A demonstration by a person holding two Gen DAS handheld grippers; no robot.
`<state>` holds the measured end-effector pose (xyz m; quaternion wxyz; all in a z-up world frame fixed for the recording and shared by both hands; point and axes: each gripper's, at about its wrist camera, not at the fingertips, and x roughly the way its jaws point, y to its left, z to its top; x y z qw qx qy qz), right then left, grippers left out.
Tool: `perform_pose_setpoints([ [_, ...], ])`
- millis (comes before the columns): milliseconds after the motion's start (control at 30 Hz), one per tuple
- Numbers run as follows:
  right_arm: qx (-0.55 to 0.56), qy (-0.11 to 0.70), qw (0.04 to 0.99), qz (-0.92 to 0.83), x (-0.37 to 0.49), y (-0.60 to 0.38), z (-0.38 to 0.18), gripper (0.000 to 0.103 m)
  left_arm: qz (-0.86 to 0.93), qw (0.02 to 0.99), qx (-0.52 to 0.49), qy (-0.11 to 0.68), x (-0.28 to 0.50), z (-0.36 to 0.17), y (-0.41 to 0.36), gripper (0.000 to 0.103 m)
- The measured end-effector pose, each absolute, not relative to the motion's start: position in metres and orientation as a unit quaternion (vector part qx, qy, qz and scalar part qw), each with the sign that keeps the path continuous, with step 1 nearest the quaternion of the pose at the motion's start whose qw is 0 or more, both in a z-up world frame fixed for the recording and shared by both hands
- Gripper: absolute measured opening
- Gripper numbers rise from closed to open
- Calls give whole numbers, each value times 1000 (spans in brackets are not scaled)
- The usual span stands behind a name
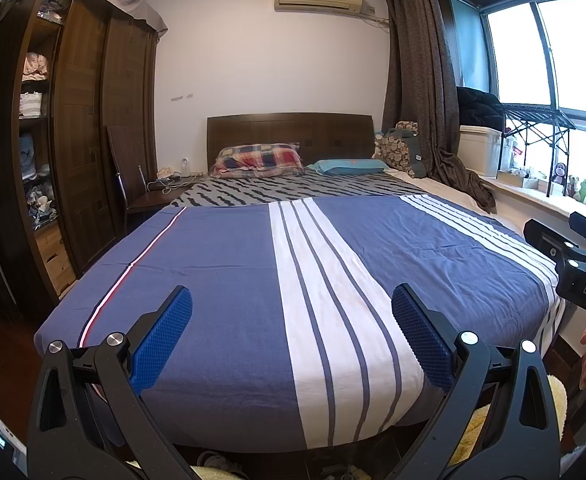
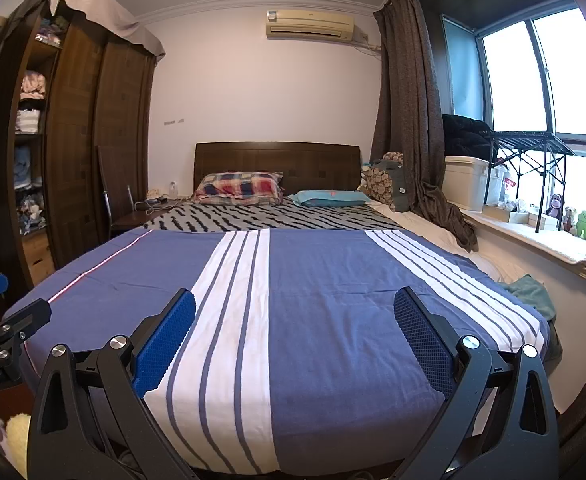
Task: Collect trash
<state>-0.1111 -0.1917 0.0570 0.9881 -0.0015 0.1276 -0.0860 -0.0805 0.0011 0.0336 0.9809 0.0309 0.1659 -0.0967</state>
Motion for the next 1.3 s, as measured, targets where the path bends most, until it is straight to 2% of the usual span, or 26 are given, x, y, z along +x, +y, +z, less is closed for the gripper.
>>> perform_pose_setpoints([
  [1300,0,127,988,-86,-111,-191,57,100,-88,981,31,168,-81,38,0,95],
])
